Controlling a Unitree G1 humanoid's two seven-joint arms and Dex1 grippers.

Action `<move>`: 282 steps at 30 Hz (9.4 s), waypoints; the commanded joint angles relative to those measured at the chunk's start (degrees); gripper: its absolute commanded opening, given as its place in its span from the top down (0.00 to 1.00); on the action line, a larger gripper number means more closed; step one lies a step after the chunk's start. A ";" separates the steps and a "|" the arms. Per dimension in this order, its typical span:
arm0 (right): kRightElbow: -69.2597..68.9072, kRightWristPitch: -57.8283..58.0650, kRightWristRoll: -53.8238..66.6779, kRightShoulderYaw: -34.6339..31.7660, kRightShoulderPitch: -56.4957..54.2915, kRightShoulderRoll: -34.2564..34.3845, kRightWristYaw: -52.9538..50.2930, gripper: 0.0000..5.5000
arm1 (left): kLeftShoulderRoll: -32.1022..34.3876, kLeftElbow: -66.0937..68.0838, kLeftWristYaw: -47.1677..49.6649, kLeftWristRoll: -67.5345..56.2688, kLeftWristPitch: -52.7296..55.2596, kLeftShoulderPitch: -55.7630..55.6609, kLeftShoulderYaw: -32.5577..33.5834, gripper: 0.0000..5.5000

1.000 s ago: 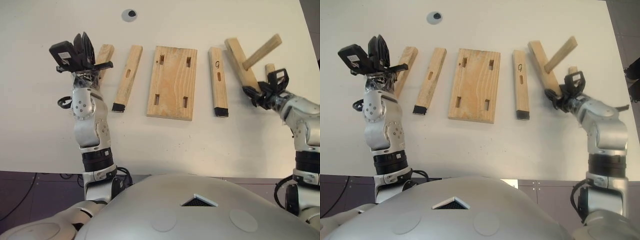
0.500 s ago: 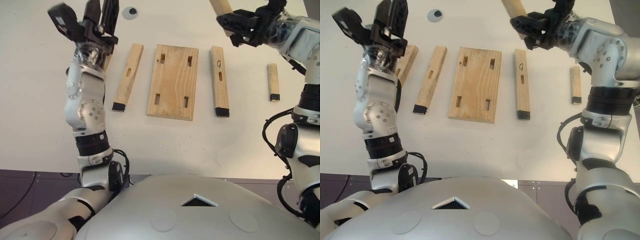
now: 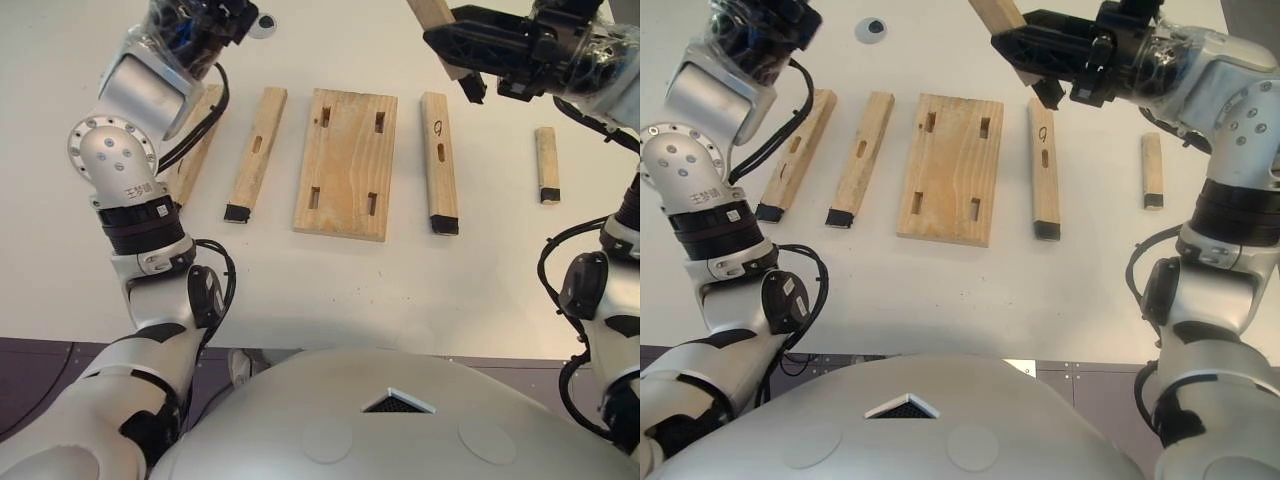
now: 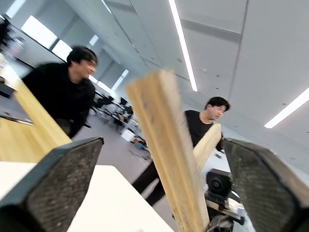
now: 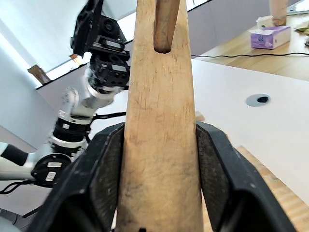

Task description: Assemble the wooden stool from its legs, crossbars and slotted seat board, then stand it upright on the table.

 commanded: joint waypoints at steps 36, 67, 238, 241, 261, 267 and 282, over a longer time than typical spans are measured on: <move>-5.23 2.51 11.63 1.85 5.22 -2.30 5.94 0.63 | 0.19 -2.48 -1.61 -14.93 3.88 1.38 -1.49 0.51; -2.07 -3.45 3.86 7.33 6.82 -4.19 5.36 0.37 | 3.23 4.22 -3.22 -9.45 -3.60 -0.65 5.70 0.63; 12.32 2.63 26.09 -14.26 -11.58 11.59 -9.79 0.25 | 19.29 -10.96 -28.43 13.25 5.25 -2.73 -7.49 0.64; 13.49 2.12 26.24 -14.15 -12.64 11.63 -9.35 0.16 | 20.11 -11.37 -29.53 14.58 4.53 -2.06 -9.50 0.64; 17.79 4.63 30.89 -15.56 -15.81 10.30 -8.04 0.54 | 20.60 -11.32 -30.24 15.80 2.88 0.94 -12.34 0.64; 17.37 -0.52 29.52 -16.54 -17.39 11.96 -12.33 0.56 | 20.28 -9.98 -29.85 17.10 1.13 -0.67 -13.04 0.57; 20.99 -22.40 7.96 -11.22 -14.62 8.08 -10.09 0.62 | 17.58 -8.64 -23.26 12.70 0.56 -2.96 -6.72 0.34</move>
